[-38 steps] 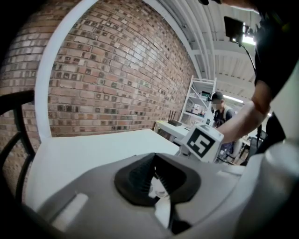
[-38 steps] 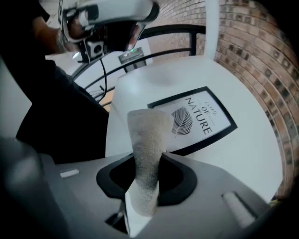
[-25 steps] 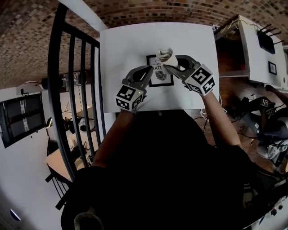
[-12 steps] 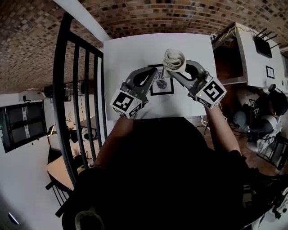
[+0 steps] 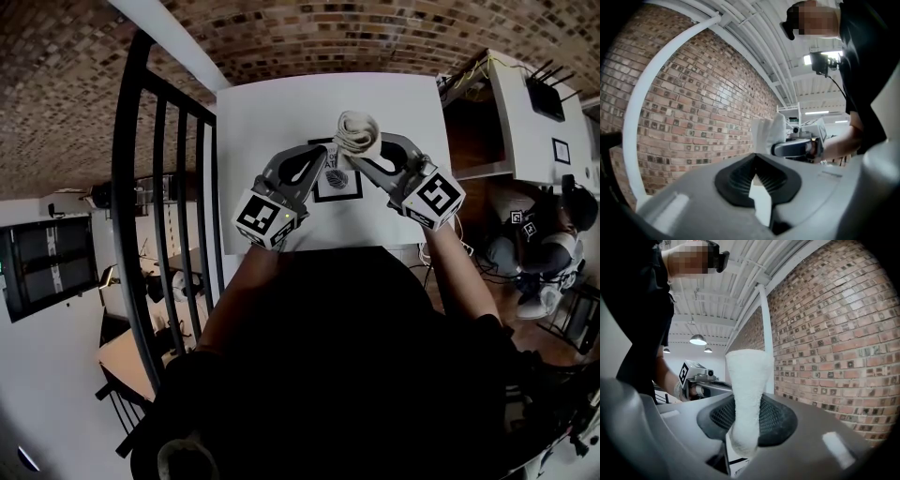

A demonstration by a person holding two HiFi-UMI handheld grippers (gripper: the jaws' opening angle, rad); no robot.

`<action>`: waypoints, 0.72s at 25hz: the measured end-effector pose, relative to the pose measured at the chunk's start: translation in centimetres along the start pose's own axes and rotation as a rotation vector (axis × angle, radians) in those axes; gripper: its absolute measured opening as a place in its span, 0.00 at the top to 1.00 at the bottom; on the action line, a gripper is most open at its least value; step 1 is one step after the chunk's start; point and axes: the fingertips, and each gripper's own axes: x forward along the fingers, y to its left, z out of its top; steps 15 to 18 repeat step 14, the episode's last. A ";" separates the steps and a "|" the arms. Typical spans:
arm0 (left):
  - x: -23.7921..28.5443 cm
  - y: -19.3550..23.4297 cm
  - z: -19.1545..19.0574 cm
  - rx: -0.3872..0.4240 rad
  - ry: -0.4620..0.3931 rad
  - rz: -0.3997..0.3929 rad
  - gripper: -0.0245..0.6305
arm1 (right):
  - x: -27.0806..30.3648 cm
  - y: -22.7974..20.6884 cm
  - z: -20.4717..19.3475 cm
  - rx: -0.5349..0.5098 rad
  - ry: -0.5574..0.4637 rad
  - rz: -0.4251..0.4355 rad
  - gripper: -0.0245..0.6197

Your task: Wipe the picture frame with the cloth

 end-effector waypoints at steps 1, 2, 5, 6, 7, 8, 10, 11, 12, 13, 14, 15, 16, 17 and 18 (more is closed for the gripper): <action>0.0 0.0 -0.1 -0.001 0.001 0.000 0.96 | 0.1 0.1 -0.1 0.003 0.002 0.004 0.79; 0.0 -0.1 -0.1 -0.003 0.002 0.000 0.96 | 0.2 0.2 -0.2 0.007 0.003 0.007 0.79; 0.0 -0.3 -0.3 -0.003 0.007 -0.002 0.96 | 0.4 0.6 -0.2 0.022 0.006 0.014 0.79; 0.0 -0.3 -0.4 -0.003 0.009 -0.002 0.96 | 0.5 0.6 -0.3 0.021 0.005 0.015 0.79; 0.0 -0.4 -0.6 -0.004 0.012 -0.002 0.96 | 0.5 0.6 -0.4 0.019 0.003 0.015 0.79; 0.0 -0.4 -0.7 -0.006 0.014 -0.002 0.96 | 0.5 0.6 -0.5 0.017 0.003 0.016 0.79; 0.1 -0.3 -0.9 -0.008 0.016 -0.001 0.96 | 0.6 0.6 -0.7 0.018 0.006 0.018 0.79; 0.1 -0.3 -1.0 -0.008 0.017 -0.002 0.96 | 0.7 0.6 -0.8 0.019 0.009 0.019 0.79; 0.1 -0.3 -1.1 -0.008 0.018 -0.002 0.96 | 0.7 0.6 -0.9 0.019 0.012 0.020 0.79; 0.1 -0.2 -1.2 -0.007 0.020 -0.003 0.96 | 0.8 0.7 -1.0 0.019 0.013 0.022 0.79; 0.2 -0.2 -1.3 -0.006 0.021 -0.003 0.96 | 0.8 0.7 -1.1 0.020 0.015 0.023 0.79; 0.2 -0.2 -1.3 -0.006 0.021 -0.003 0.96 | 0.8 0.7 -1.1 0.020 0.015 0.023 0.79; 0.2 -0.2 -1.3 -0.006 0.021 -0.003 0.96 | 0.8 0.7 -1.1 0.020 0.015 0.023 0.79; 0.2 -0.2 -1.3 -0.006 0.021 -0.003 0.96 | 0.8 0.7 -1.1 0.020 0.015 0.023 0.79; 0.2 -0.2 -1.3 -0.006 0.021 -0.003 0.96 | 0.8 0.7 -1.1 0.020 0.015 0.023 0.79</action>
